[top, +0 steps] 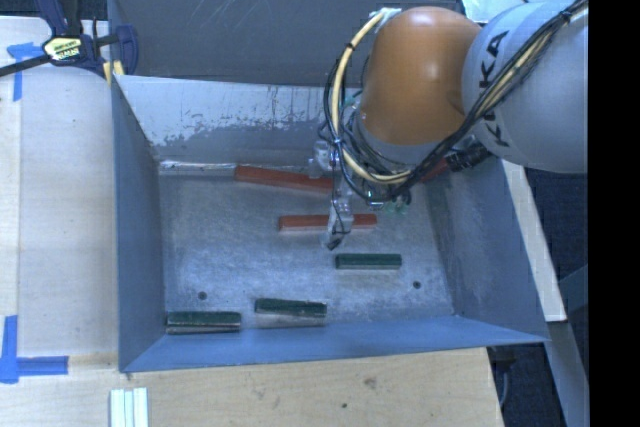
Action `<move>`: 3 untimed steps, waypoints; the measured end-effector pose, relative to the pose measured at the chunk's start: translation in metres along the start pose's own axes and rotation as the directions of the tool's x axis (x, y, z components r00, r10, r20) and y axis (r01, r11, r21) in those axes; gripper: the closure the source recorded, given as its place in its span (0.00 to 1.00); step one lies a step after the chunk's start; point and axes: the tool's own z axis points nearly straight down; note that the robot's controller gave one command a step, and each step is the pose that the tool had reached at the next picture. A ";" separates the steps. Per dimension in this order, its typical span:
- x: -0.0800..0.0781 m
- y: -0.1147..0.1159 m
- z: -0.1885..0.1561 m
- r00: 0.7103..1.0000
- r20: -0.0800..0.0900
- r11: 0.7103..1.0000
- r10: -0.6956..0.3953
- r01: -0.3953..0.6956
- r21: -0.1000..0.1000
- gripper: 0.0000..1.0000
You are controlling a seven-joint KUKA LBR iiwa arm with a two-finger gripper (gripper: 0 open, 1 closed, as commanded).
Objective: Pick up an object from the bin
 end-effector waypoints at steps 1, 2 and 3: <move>-0.024 -0.024 0.114 1.000 0.014 1.000 0.006 -0.006 -0.001 0.00; -0.025 -0.023 0.110 1.000 0.015 1.000 0.006 -0.006 -0.001 1.00; -0.011 -0.048 -0.021 1.000 0.016 1.000 0.014 -0.014 0.001 1.00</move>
Offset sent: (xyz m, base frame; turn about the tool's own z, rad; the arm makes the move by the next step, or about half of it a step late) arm 0.0212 -0.0231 -0.1121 0.0045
